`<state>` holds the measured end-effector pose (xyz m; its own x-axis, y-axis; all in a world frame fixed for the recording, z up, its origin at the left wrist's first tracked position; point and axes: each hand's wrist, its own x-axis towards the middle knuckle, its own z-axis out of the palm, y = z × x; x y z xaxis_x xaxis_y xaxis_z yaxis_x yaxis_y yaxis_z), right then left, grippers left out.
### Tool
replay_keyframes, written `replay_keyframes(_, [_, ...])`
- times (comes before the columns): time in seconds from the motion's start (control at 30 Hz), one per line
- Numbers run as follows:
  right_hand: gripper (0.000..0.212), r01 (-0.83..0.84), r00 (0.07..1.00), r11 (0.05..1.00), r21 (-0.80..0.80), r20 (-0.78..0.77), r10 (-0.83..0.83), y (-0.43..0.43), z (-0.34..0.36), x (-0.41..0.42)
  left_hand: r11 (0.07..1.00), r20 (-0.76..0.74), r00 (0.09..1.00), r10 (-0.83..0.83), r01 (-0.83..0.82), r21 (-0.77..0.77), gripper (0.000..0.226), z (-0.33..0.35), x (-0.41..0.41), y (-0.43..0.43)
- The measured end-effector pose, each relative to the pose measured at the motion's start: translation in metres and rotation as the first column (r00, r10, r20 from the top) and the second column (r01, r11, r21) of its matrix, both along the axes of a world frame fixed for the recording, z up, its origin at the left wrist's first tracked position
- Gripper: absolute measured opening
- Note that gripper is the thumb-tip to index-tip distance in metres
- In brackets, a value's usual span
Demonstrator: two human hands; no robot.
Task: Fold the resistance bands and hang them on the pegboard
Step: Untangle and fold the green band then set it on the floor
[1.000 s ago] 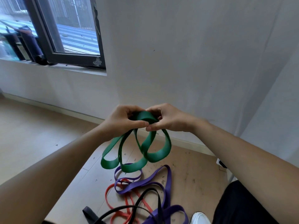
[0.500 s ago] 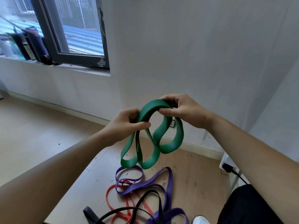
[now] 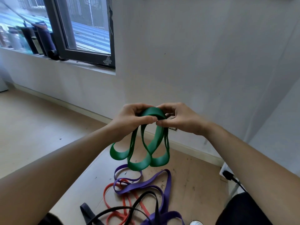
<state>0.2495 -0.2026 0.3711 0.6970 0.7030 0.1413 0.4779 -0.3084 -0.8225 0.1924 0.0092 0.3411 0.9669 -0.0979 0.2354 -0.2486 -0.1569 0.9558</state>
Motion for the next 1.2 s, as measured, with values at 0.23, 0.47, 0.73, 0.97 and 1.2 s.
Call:
replay_keyframes(0.23, [0.029,0.033,0.985,0.984,-0.177,0.174,-0.002,0.008,0.0,0.003,1.0,-0.012,1.0,0.015,-0.015,-0.016,0.039,0.001,-0.004,0.001])
replay_keyframes(0.47, [0.022,0.053,0.993,0.998,0.045,-0.11,-0.048,0.006,-0.005,0.001,0.998,-0.037,0.999,0.029,-0.027,0.048,0.042,-0.004,0.003,0.01])
replay_keyframes(0.73, [0.057,0.04,0.996,0.997,0.06,-0.081,-0.036,-0.007,-0.003,0.005,0.945,0.039,0.996,0.082,-0.09,0.314,0.081,-0.037,0.003,0.007])
replay_keyframes(0.97, [0.036,0.185,0.983,0.976,0.119,-0.032,-0.182,-0.013,-0.008,0.006,0.831,0.211,0.957,0.199,-0.278,0.481,0.121,-0.071,-0.005,-0.031])
replay_keyframes(1.2, [0.03,0.305,0.949,0.887,0.347,-0.19,-0.251,-0.004,-0.012,-0.001,0.773,0.304,0.881,0.362,-0.466,0.43,0.12,-0.086,-0.007,-0.061])
